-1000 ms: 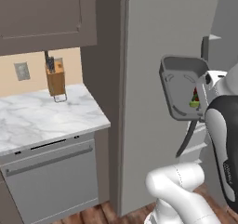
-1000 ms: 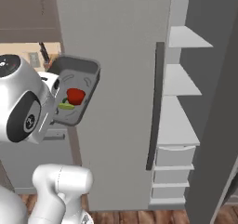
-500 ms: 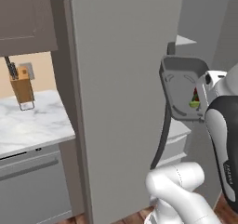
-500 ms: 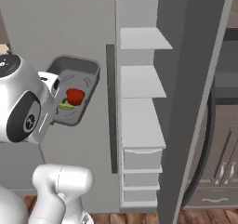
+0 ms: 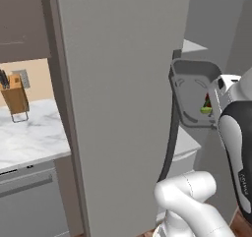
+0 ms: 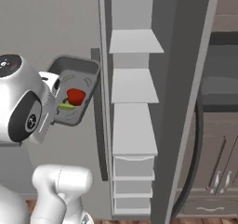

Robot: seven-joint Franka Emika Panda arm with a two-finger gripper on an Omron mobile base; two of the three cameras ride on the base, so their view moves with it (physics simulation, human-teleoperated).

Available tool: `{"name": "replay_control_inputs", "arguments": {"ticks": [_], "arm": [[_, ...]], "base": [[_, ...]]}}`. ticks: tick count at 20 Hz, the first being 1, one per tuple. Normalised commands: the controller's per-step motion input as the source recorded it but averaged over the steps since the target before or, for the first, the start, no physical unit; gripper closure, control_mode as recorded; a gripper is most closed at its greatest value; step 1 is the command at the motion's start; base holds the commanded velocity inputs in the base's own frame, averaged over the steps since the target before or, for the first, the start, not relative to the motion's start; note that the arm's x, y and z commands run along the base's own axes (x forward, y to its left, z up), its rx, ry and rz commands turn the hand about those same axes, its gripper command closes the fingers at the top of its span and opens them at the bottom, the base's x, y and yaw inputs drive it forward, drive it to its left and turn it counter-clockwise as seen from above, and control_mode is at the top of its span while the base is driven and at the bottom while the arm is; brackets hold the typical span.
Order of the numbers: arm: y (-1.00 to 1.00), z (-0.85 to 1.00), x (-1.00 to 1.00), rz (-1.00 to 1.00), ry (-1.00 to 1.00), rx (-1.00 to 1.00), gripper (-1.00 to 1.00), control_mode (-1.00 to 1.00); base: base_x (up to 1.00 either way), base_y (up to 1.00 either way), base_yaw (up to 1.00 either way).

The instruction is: Take the bell pepper and lemon wedge out of the freezer and place them in the tupperware container on the counter. Then put the tupperware containing the vegetables back in the freezer.

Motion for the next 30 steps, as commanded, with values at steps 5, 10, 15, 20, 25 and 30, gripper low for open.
{"name": "replay_control_inputs", "arguments": {"ticks": [5,10,15,20,25,30], "arm": [[0.0,0.0,0.0,0.0,0.0,0.0,1.0,1.0],[0.0,0.0,0.0,0.0,0.0,0.0,1.0,1.0],[0.0,0.0,0.0,0.0,0.0,0.0,1.0,1.0],[0.0,0.0,0.0,0.0,0.0,0.0,1.0,1.0],[0.0,0.0,0.0,0.0,0.0,0.0,1.0,1.0],[0.0,0.0,0.0,0.0,0.0,0.0,1.0,1.0]], "base": [[0.22,-0.12,0.02],[0.0,-0.6,0.0],[0.13,-0.52,0.0],[0.33,-0.19,0.0],[0.43,-0.04,0.02],[0.41,-0.2,0.01]]}}
